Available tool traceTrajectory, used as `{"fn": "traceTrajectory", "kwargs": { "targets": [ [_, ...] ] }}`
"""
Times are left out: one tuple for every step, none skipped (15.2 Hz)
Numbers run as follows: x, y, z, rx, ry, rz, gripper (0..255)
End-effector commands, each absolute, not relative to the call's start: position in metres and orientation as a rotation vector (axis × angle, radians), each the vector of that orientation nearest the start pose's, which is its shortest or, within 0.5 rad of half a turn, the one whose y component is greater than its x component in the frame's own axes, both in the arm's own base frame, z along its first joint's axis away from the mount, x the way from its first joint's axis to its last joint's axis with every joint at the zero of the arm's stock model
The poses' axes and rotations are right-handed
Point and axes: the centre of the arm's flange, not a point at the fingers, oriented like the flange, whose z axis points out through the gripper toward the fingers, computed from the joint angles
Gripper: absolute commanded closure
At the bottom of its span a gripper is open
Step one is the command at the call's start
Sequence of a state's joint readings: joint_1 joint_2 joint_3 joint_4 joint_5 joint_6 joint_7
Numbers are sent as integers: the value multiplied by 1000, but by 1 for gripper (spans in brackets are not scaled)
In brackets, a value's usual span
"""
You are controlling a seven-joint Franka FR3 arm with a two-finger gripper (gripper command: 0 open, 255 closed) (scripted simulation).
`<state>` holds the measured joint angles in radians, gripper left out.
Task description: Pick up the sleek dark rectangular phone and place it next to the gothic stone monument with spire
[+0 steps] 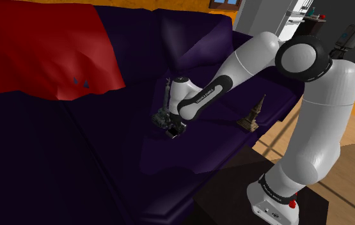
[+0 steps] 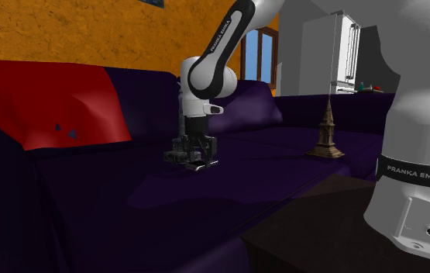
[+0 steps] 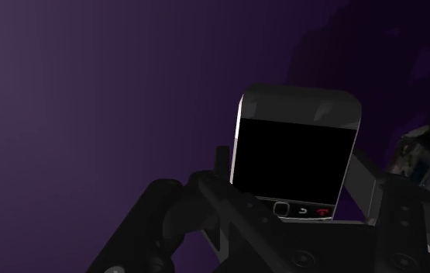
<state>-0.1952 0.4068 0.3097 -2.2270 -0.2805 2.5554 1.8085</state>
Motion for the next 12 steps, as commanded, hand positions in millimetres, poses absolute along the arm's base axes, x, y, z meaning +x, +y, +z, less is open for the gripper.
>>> {"fn": "traceTrajectory", "kwargs": {
  "targets": [
    [535, 71, 190, -2368, 2150, 13, 255],
    [535, 71, 195, -2368, 2150, 13, 255],
    [535, 71, 200, -2368, 2150, 13, 255],
    [535, 71, 205, -2368, 2150, 13, 255],
    [535, 71, 211, -2368, 2150, 13, 255],
    [535, 71, 216, -2368, 2150, 13, 255],
    [535, 71, 221, -2368, 2150, 13, 255],
    [535, 71, 227, -2368, 2150, 13, 255],
    [535, 71, 232, -2368, 2150, 13, 255],
    [535, 71, 237, -2368, 2150, 13, 255],
    [535, 71, 242, -2368, 2150, 13, 255],
    [535, 71, 248, -2368, 2150, 13, 255]
  ]
}}
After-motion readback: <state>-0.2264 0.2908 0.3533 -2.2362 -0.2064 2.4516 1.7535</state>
